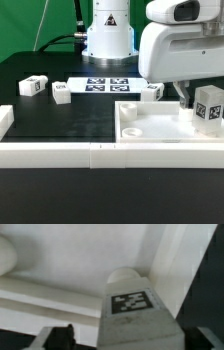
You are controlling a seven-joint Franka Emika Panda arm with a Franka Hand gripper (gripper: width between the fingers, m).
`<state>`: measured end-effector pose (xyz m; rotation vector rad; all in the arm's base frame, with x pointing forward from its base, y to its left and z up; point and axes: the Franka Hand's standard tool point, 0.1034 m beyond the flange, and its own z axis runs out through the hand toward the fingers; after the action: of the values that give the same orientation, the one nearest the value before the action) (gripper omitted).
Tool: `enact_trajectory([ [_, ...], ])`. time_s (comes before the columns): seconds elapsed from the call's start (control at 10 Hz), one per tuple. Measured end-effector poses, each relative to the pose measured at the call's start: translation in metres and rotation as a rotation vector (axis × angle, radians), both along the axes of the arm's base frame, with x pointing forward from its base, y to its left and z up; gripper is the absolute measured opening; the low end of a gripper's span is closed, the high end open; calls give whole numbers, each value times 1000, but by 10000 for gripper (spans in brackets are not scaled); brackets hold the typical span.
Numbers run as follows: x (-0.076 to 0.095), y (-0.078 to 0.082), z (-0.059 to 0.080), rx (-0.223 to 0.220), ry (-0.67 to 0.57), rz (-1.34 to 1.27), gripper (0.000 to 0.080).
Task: Assemble one leg
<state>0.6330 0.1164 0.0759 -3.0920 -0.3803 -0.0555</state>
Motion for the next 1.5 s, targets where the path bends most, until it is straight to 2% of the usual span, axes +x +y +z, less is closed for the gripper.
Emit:
enact_trajectory([
  [0.1, 0, 0, 0, 0, 0, 0, 308],
  [0.5, -1, 0, -1, 11, 2, -81, 290],
  [0.6, -1, 1, -2, 33, 5, -262, 290],
  [0.9, -2, 4, -3, 45, 20, -627, 290],
  [1.2, -4, 9, -3, 55, 38, -1121, 290],
  [1.5, -4, 8, -4, 80, 61, -1390, 290],
])
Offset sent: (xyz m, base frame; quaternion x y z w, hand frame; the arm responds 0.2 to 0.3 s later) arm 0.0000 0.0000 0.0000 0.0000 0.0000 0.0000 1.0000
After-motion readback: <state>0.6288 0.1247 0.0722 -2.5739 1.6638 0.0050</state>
